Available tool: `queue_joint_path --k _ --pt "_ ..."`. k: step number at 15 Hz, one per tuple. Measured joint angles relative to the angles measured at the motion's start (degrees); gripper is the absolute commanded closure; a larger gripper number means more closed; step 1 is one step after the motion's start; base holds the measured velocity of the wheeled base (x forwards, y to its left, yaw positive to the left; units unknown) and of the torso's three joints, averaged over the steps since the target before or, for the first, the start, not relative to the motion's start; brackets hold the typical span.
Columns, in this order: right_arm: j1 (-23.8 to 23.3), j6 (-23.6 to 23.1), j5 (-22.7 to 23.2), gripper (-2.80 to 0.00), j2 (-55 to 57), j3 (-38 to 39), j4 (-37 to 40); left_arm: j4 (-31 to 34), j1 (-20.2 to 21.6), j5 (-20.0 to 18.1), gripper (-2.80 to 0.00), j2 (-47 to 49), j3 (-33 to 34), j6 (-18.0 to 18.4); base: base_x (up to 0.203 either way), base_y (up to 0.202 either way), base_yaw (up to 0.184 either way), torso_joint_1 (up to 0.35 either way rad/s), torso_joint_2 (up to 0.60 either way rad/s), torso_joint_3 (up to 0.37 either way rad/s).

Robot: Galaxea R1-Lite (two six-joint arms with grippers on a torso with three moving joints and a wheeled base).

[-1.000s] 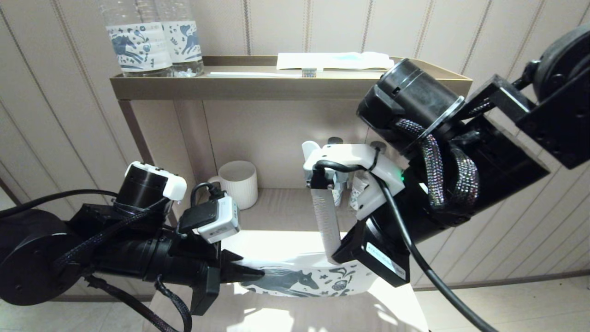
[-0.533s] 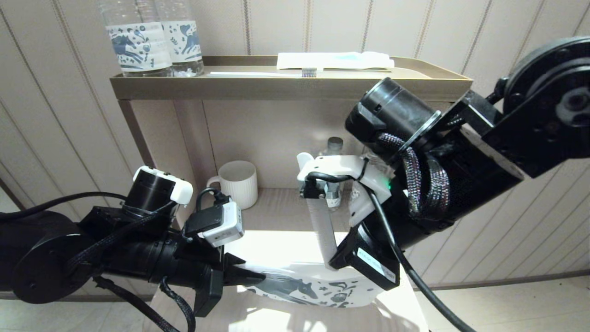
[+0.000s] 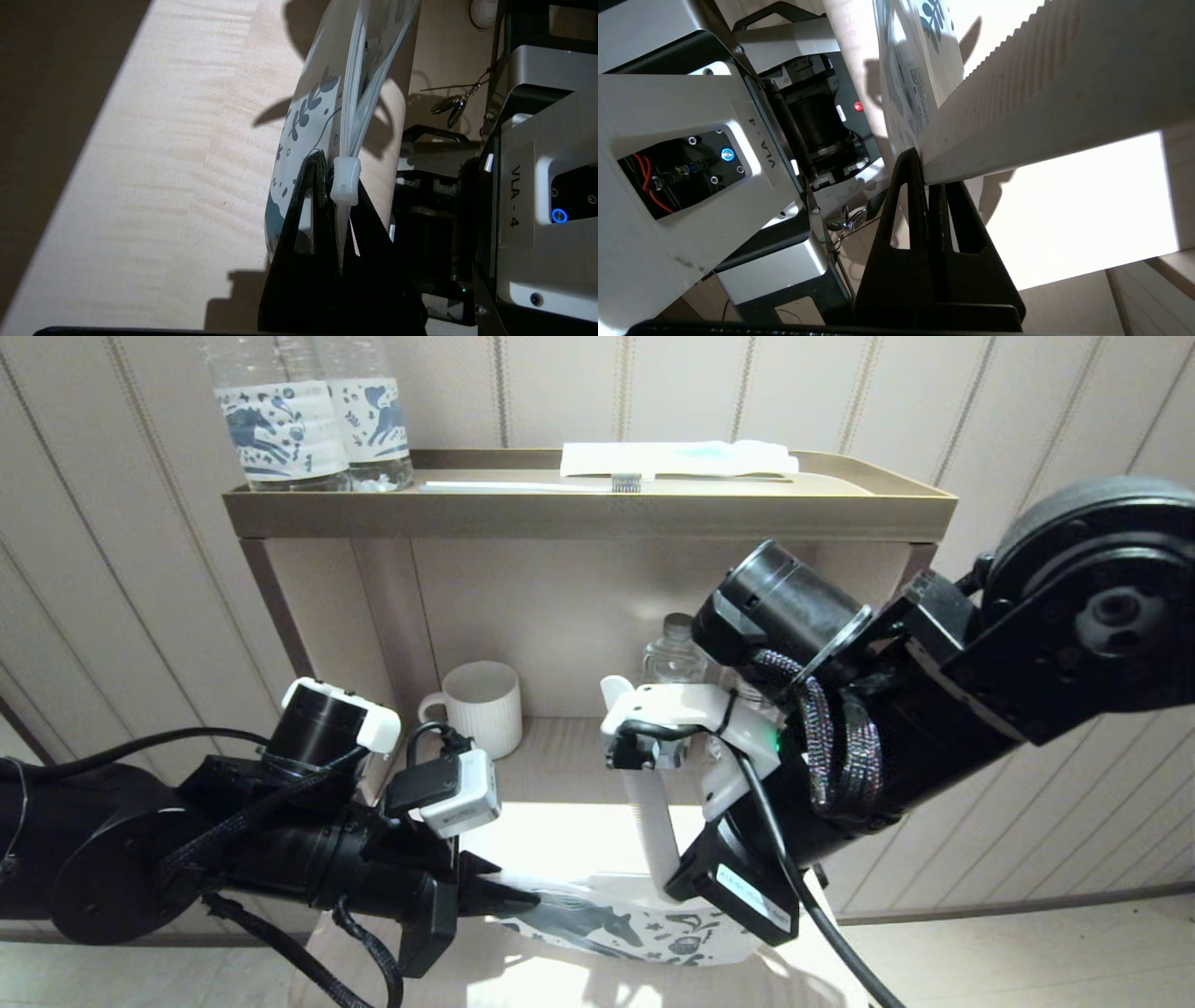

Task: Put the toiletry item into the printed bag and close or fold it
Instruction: Place the comb into the storage bag

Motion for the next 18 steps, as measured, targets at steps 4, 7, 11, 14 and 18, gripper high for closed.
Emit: queue_joint_path --k 4,7,11,14,18 --pt "-0.1 -0.1 0.0 0.00 0.0 2.7 -2.5 -0.1 0.0 -0.1 0.00 0.0 -0.2 0.0 0.000 0.000 0.000 0.000 0.00 0.000" --pt "-0.1 -0.5 0.0 0.00 0.1 3.3 -2.5 -0.1 0.0 -0.2 0.00 -0.1 -0.5 -0.1 0.000 0.000 0.000 0.000 0.00 0.000" --pt "-0.2 -0.7 0.0 0.00 -0.2 5.0 -2.6 -0.1 0.0 -0.2 0.00 -0.3 -1.1 -0.4 0.000 0.000 0.000 0.000 0.00 0.000" --pt "-0.9 -1.2 0.0 0.00 -1.0 6.4 -2.6 -0.1 0.1 -0.2 0.00 -0.4 -1.4 -0.5 0.000 0.000 0.000 0.000 0.00 0.000" --pt "-1.5 -1.7 -0.2 0.00 -2.4 8.3 -2.6 -0.1 0.1 -0.3 0.00 -0.4 -2.9 -0.7 0.000 0.000 0.000 0.000 0.00 0.000"
